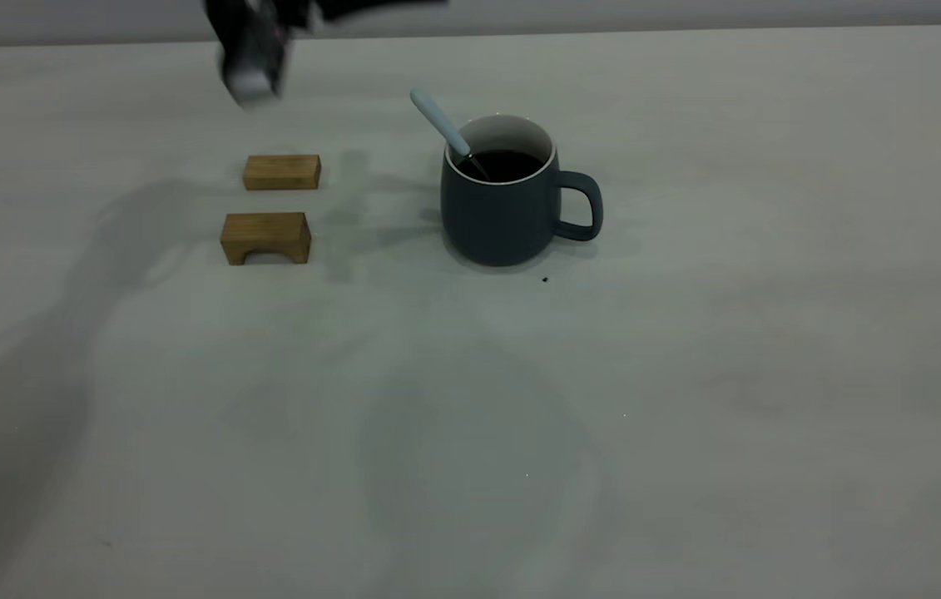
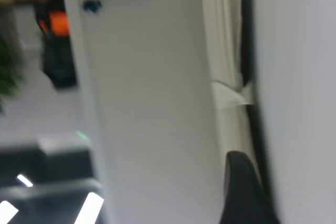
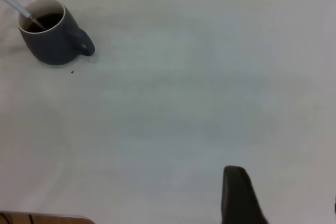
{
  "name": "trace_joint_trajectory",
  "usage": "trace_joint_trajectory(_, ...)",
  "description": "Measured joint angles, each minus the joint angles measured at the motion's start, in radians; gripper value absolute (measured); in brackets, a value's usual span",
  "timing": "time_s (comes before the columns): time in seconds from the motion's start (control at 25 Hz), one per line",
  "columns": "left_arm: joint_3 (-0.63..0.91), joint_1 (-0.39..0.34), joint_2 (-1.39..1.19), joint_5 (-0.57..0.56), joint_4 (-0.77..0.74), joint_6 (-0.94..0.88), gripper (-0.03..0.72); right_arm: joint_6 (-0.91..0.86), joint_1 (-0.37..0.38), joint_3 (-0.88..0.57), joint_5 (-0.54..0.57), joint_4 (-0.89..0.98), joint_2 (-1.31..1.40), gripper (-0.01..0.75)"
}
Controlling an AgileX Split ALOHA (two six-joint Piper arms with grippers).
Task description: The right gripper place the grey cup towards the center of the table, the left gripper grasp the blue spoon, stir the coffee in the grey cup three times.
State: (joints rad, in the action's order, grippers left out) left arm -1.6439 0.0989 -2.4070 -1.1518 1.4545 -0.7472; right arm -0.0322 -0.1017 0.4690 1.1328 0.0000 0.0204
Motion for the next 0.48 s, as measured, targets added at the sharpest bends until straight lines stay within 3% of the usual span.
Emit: trace_joint_trajectory(0.48,0.000,-0.011,0.460,-0.016,-0.918,0.111,0.399,0.000,0.000,0.000,0.000,0.000,0.000,0.470)
